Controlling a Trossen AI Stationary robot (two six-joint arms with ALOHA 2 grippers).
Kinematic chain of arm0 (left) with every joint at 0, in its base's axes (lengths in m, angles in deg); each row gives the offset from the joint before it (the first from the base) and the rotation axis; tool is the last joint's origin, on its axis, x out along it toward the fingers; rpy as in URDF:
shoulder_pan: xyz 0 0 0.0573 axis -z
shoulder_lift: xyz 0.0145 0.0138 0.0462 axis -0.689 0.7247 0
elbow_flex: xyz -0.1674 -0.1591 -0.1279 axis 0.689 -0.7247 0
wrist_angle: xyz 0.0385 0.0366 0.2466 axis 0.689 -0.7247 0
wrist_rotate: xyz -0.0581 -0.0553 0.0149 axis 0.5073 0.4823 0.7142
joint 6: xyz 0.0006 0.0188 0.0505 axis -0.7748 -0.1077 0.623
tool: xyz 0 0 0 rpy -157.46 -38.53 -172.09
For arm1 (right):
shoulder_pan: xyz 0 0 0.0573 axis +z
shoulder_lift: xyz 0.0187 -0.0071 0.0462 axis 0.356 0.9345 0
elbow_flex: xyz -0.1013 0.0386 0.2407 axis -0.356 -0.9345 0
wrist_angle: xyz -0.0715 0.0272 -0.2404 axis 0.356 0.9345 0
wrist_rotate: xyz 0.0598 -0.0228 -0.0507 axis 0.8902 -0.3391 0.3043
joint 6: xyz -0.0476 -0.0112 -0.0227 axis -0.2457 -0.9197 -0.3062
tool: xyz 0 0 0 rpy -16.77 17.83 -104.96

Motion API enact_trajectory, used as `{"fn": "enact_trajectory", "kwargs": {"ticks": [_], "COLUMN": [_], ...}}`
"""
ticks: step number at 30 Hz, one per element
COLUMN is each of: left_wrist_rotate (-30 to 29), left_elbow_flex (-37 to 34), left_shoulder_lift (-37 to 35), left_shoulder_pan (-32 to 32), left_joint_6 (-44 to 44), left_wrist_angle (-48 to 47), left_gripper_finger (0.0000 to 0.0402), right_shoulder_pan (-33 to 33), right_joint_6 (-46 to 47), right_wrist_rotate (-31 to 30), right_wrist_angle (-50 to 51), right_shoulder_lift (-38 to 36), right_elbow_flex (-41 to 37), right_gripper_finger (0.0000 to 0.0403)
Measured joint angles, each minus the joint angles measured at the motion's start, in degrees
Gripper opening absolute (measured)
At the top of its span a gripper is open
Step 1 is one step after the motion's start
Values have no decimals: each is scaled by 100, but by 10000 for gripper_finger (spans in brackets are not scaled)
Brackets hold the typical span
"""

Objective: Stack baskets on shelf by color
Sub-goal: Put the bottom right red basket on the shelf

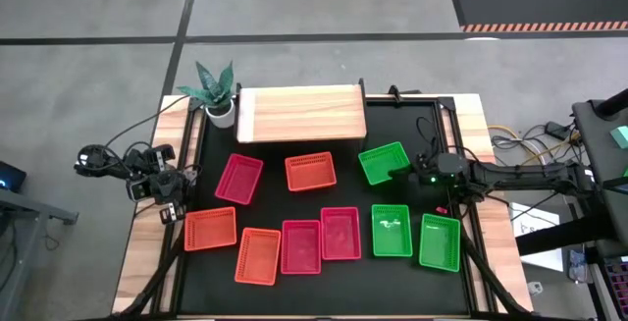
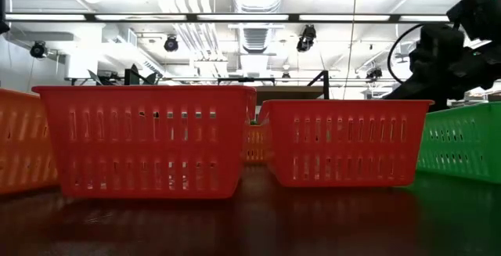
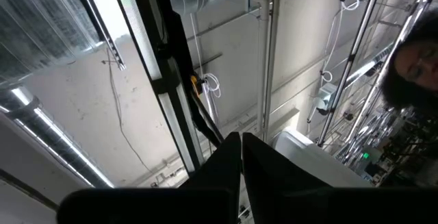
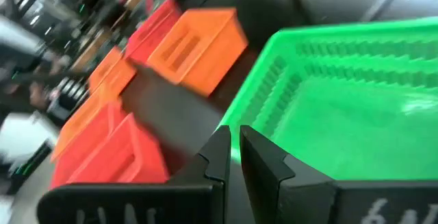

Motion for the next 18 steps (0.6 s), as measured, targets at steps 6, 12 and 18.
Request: {"fn": "enact_trajectory", "kwargs": {"ticks": [6, 12, 18], "left_wrist_rotate": [331, -101, -1653], "left_elbow_flex": [4, 210, 406], "left_shoulder_lift": [0, 101, 743], "left_shoulder_pan": [13, 13, 13], "left_joint_6": [-712, -1193, -2673], "left_wrist_angle": [-12, -1234, -1367], "left_gripper_finger": [0, 0, 0], "right_shoulder_pan": [0, 10, 15], "right_joint_6": [-16, -151, -1037], "right_wrist_rotate": [-255, -461, -42], "right_wrist_angle": [-11, -535, -1552], "right_shoulder_lift": [0, 2, 2], "right_elbow_flex": [0, 0, 0], "right_gripper_finger": [27, 27, 27]}}
